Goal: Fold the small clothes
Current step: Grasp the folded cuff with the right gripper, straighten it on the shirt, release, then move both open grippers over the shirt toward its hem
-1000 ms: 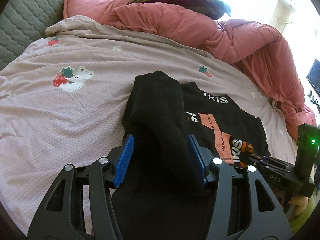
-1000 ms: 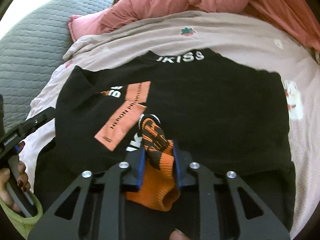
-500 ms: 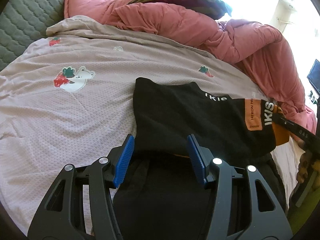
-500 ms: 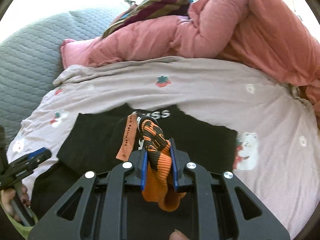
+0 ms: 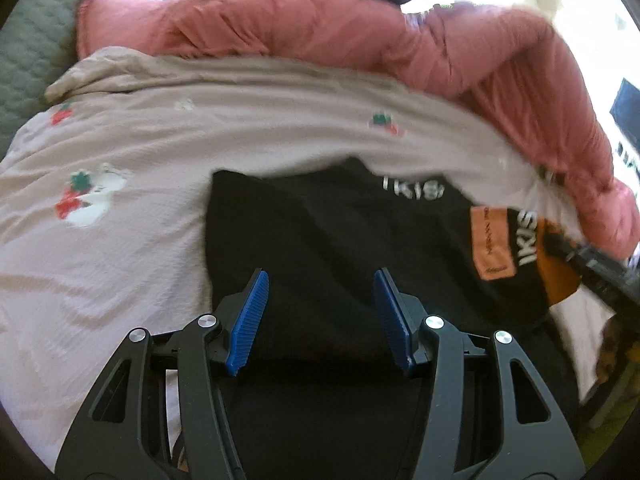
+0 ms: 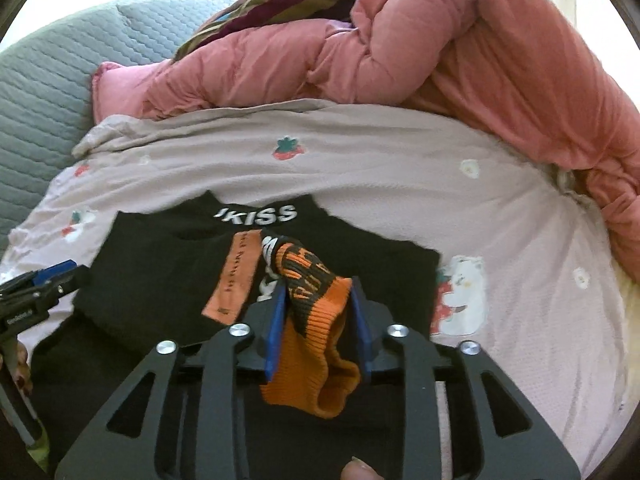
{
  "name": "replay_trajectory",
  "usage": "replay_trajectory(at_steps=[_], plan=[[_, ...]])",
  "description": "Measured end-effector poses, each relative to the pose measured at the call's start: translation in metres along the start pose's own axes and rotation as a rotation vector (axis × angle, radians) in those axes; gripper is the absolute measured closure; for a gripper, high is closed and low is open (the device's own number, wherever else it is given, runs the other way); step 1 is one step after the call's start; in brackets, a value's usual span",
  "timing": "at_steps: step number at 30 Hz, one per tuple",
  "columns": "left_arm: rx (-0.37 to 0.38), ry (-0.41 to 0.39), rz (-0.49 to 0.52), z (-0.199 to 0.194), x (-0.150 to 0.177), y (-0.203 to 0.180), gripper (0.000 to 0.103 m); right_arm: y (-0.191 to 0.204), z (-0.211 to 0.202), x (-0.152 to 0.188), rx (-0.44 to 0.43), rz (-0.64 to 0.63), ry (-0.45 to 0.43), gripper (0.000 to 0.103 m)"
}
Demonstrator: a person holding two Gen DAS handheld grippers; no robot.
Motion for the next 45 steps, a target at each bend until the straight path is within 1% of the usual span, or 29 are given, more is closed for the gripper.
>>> replay_trajectory(at_steps=[2, 3, 5, 9, 12, 15, 18, 20, 21, 23, 24, 27, 29, 33, 35, 36, 37, 38, 41, 42, 44, 45], plan=[[-0.027, 0.047, 0.006, 0.018, 0.007, 0.004, 0.056, -0.007, 0.004, 0.002, 0.044, 0.004, 0.007, 0.071], [-0.026, 0.067, -0.004, 0.026, 0.013, 0.008, 0.056, -0.01, 0.005, 0.003, 0.052, 0.011, 0.012, 0.071], [-0.001, 0.057, -0.03, 0.027, 0.019, 0.013, 0.056, -0.021, 0.009, 0.006, 0.077, 0.033, 0.023, 0.071], [0.0, 0.054, -0.021, 0.022, 0.022, 0.014, 0.056, -0.032, 0.011, 0.012, 0.097, 0.056, 0.033, 0.071], [-0.002, 0.051, -0.024, 0.021, 0.023, 0.015, 0.056, -0.022, 0.008, 0.017, 0.067, 0.031, 0.028, 0.071], [-0.002, 0.05, -0.021, 0.021, 0.024, 0.015, 0.056, 0.0, 0.008, 0.024, 0.009, -0.024, 0.04, 0.071], [0.004, 0.051, -0.028, 0.02, 0.024, 0.016, 0.056, 0.022, 0.011, 0.029, -0.039, -0.09, 0.057, 0.071], [0.006, 0.051, -0.029, 0.02, 0.023, 0.015, 0.056, 0.028, 0.018, 0.033, -0.054, -0.106, 0.085, 0.071], [0.006, 0.05, -0.027, 0.02, 0.023, 0.015, 0.056, 0.03, 0.021, 0.035, -0.057, -0.104, 0.104, 0.071], [0.007, 0.051, -0.025, 0.021, 0.023, 0.015, 0.056, 0.025, 0.037, 0.043, -0.031, -0.087, 0.17, 0.071], [0.01, 0.051, -0.026, 0.019, 0.024, 0.015, 0.056, 0.022, 0.041, 0.046, -0.024, -0.079, 0.185, 0.07], [0.017, 0.048, -0.03, 0.017, 0.025, 0.017, 0.056, 0.013, 0.044, 0.052, -0.06, -0.021, 0.192, 0.07], [0.024, 0.047, -0.04, 0.015, 0.027, 0.019, 0.056, 0.014, 0.043, 0.052, -0.059, -0.021, 0.19, 0.07], [0.025, 0.039, -0.047, 0.008, 0.028, 0.02, 0.056, 0.012, 0.036, 0.053, -0.069, -0.007, 0.177, 0.066], [0.024, 0.034, -0.05, 0.005, 0.028, 0.019, 0.056, 0.009, 0.03, 0.053, -0.075, -0.001, 0.17, 0.063], [0.023, 0.032, -0.05, 0.002, 0.029, 0.019, 0.056, 0.009, 0.028, 0.052, -0.077, 0.0, 0.166, 0.058], [0.021, 0.028, -0.049, 0.0, 0.029, 0.019, 0.056, 0.008, 0.025, 0.052, -0.08, 0.002, 0.16, 0.055], [0.018, 0.025, -0.049, -0.001, 0.029, 0.018, 0.056, 0.007, 0.021, 0.052, -0.083, 0.003, 0.155, 0.054], [0.004, 0.019, -0.047, -0.007, 0.03, 0.019, 0.052, 0.008, 0.013, 0.053, -0.092, 0.001, 0.145, 0.05], [0.001, 0.013, -0.05, -0.01, 0.03, 0.019, 0.049, 0.008, 0.011, 0.053, -0.094, 0.0, 0.142, 0.049], [-0.005, 0.006, -0.054, -0.014, 0.031, 0.02, 0.047, 0.008, 0.007, 0.054, -0.101, 0.001, 0.136, 0.045], [-0.011, 0.003, -0.055, -0.017, 0.031, 0.02, 0.045, 0.008, 0.006, 0.053, -0.101, 0.002, 0.134, 0.041]])
Point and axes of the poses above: each gripper's, at about its wrist camera, not at the fingertips, and z roughly the way its jaws point, y to its left, x to its underside, the point moved 3 cm from there along z, roughly the way its jaws point, and after that the axes turned 3 degrees about x, right-handed, at the moved point
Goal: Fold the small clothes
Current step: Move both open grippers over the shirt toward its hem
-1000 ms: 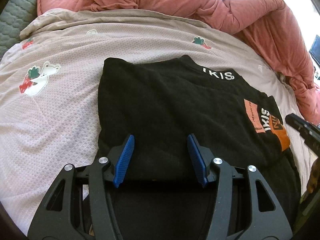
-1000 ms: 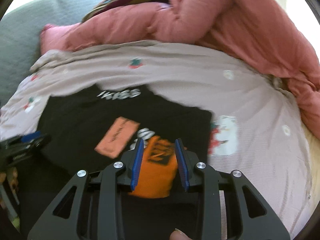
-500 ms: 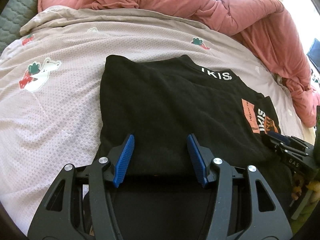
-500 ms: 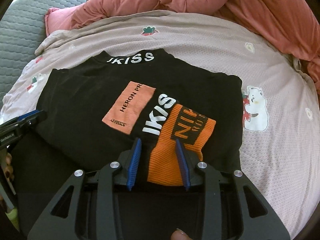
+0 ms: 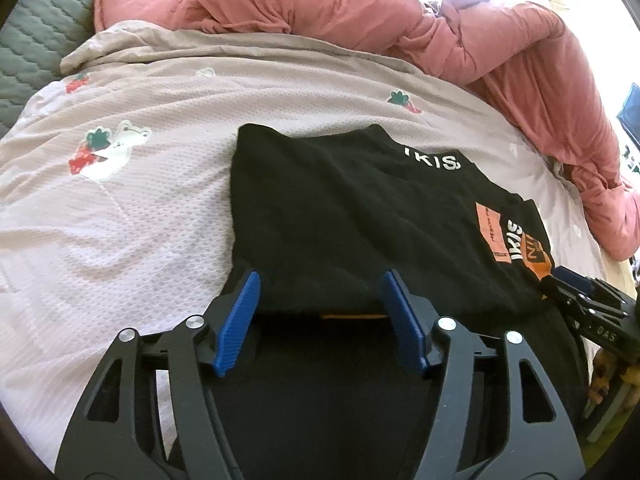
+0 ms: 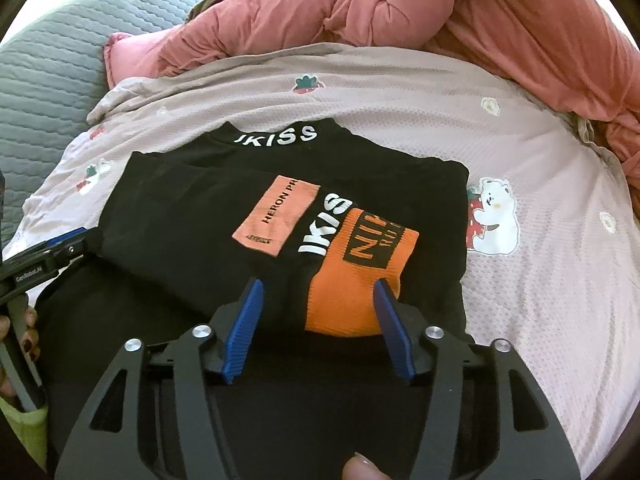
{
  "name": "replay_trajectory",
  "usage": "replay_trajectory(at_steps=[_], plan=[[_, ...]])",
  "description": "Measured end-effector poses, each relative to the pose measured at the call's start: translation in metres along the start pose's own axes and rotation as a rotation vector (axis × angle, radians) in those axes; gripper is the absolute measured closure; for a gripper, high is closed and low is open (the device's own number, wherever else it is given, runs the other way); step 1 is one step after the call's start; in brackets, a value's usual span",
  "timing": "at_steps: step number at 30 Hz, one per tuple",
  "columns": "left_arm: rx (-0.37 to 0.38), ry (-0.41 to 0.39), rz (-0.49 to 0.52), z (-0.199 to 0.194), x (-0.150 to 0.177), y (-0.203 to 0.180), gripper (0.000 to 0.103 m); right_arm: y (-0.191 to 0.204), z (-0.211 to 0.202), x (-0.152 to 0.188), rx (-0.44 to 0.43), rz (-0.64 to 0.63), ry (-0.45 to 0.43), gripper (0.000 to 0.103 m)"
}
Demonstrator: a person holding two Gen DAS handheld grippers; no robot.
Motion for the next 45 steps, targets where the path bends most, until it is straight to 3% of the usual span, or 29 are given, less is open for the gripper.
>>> replay_trajectory(at_steps=[6, 9, 12, 16, 18, 24, 45], plan=[[-0.009, -0.025, -0.013, -0.015, 0.0, 0.003, 0.037, -0.003, -0.013, 0.001, -0.009, 0.017, -0.021, 0.028], [-0.014, -0.044, -0.013, -0.024, 0.0, 0.003, 0.03, -0.006, -0.02, 0.001, -0.014, 0.024, -0.03, 0.027], [-0.028, -0.062, -0.015, -0.032, -0.001, 0.003, 0.015, -0.008, -0.025, 0.001, -0.017, 0.024, -0.038, 0.027], [-0.039, -0.087, -0.011, -0.045, -0.003, 0.002, 0.011, -0.009, -0.033, 0.002, -0.019, 0.024, -0.049, 0.026], [-0.041, -0.097, -0.007, -0.05, -0.004, 0.001, 0.01, -0.009, -0.037, 0.002, -0.022, 0.025, -0.055, 0.019], [-0.051, -0.124, 0.005, -0.069, -0.003, 0.0, 0.01, -0.008, -0.05, 0.001, -0.026, 0.027, -0.075, 0.015], [-0.061, -0.169, -0.043, -0.116, 0.007, 0.021, 0.01, -0.005, -0.088, 0.002, -0.043, 0.012, -0.14, 0.015]])
Point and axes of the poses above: each gripper's, at about its wrist camera, not at the fingertips, and z roughly the way its jaws point, y to its left, x to its underside, the point moved 3 cm from there along z, roughly the way its jaws point, and after that the axes turned 3 degrees about x, right-handed, at the moved point
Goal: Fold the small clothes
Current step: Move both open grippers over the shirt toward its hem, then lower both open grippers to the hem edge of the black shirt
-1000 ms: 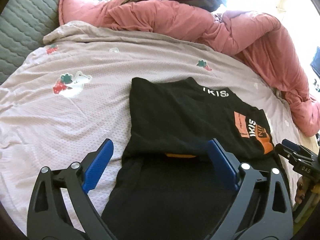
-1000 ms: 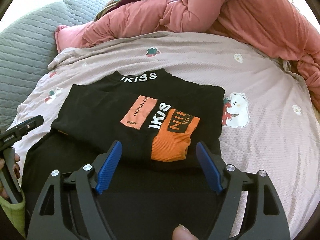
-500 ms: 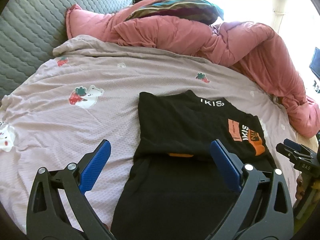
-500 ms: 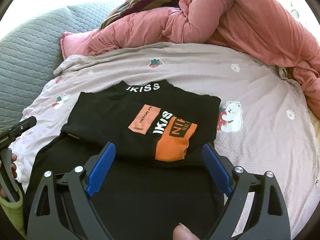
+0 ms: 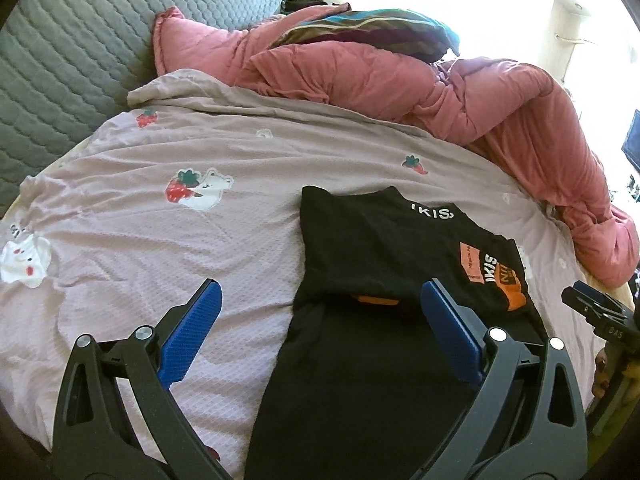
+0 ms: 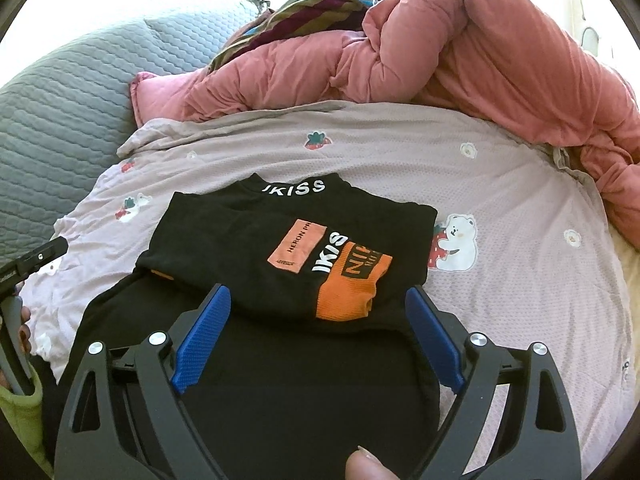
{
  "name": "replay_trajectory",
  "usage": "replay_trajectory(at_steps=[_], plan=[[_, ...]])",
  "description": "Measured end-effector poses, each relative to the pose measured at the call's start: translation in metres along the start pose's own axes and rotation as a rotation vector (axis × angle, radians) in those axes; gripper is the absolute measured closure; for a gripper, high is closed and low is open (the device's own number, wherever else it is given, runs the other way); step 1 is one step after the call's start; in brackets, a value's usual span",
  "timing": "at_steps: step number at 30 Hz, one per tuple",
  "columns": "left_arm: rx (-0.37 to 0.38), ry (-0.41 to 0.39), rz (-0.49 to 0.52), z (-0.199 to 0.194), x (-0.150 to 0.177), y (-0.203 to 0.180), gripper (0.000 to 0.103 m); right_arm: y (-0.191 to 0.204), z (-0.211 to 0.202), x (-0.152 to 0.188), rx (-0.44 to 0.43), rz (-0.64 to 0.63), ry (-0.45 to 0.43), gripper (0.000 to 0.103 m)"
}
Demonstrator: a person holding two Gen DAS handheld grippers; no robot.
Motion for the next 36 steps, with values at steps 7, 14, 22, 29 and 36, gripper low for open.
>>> replay_trajectory(at_steps=[7, 14, 22, 29, 36], plan=[[-0.005, 0.016, -0.017, -0.009, 0.009, 0.01, 0.01, -0.001, -0.009, 0.005, -0.002, -0.004, -0.005, 0.015], [-0.016, 0.023, -0.016, -0.019, 0.019, 0.017, 0.01, 0.0, -0.017, 0.011, -0.01, -0.005, -0.009, 0.015], [-0.019, 0.04, 0.015, -0.028, 0.032, 0.018, 0.01, 0.001, -0.028, 0.021, -0.013, -0.008, -0.004, 0.015], [-0.016, 0.048, 0.01, -0.038, 0.041, 0.024, 0.01, 0.0, -0.037, 0.032, -0.012, -0.019, 0.005, 0.015], [-0.019, 0.065, 0.015, -0.046, 0.054, 0.028, 0.01, -0.001, -0.042, 0.041, -0.009, -0.028, 0.014, 0.015]])
Point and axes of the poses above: each gripper's, at about its wrist camera, not at the fingertips, and z roughly the way its jaws point, y to its left, x to its underside, the point moved 3 cm from there along z, roughly the way its jaws point, and after that the axes turned 3 degrees about x, right-handed, at the moved point
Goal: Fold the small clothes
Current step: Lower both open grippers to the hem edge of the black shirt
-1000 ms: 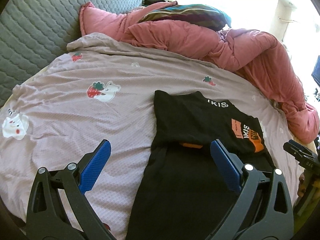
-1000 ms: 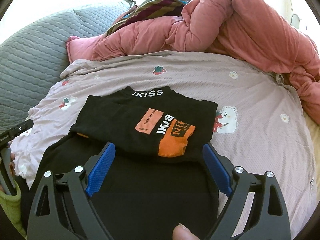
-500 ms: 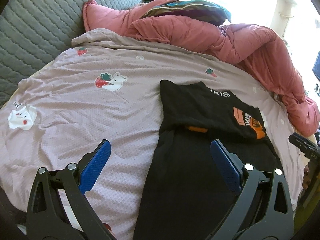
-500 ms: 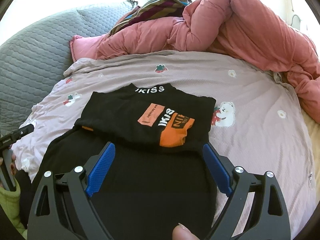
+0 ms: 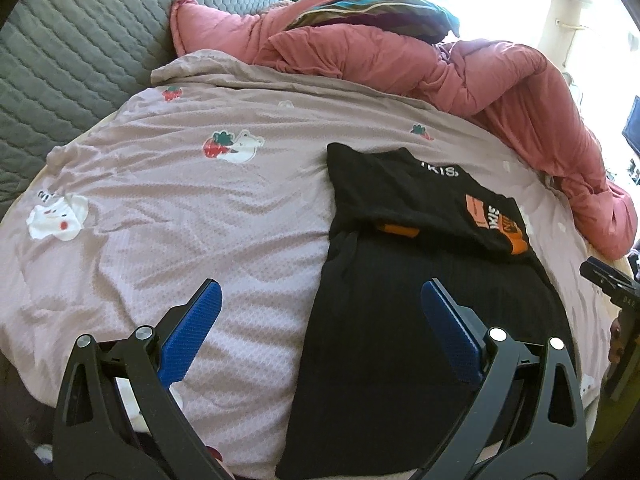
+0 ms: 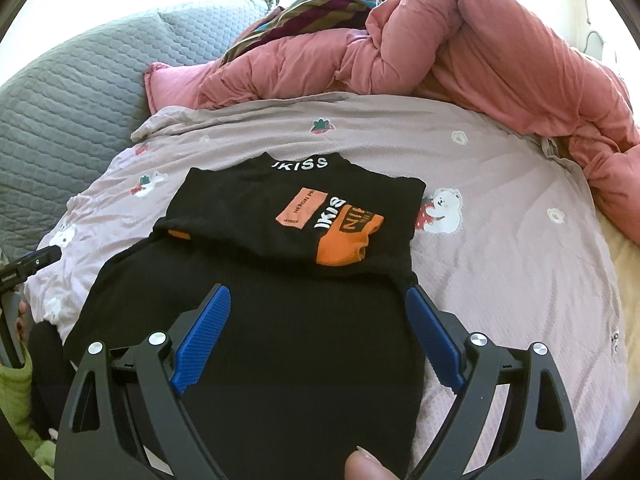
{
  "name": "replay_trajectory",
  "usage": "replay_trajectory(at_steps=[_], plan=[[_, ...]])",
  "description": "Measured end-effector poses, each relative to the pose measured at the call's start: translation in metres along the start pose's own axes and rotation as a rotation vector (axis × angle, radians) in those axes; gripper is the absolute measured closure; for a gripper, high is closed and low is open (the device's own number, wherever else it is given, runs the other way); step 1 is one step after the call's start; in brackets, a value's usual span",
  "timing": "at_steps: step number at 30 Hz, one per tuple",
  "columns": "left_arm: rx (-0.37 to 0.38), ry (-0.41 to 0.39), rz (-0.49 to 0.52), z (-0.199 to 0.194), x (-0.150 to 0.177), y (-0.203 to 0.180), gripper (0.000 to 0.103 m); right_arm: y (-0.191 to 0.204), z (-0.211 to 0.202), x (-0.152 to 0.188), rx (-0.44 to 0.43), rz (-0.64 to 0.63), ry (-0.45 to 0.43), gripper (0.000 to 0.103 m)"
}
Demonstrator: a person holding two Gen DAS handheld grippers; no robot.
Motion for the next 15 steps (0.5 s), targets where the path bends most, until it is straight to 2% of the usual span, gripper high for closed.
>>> replay_trajectory(at_steps=[8, 15], plan=[[-0.008, 0.028, 0.004, -0.004, 0.017, 0.007, 0.01, 0.0, -0.002, 0.014, 0.001, -0.013, 0.026, 0.015], [-0.019, 0.084, 0.032, 0.0, 0.043, 0.009, 0.01, 0.001, -0.003, 0.025, -0.003, -0.017, 0.054, 0.015]])
Point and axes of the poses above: each gripper's, at about its wrist camera, not at the fingertips, and z roughly the way its jaws point, y to its left, x to its underside, the point moved 3 cm from there along z, roughly the way its jaws point, and after that the axes turned 3 degrees about x, right-handed, at the moved point
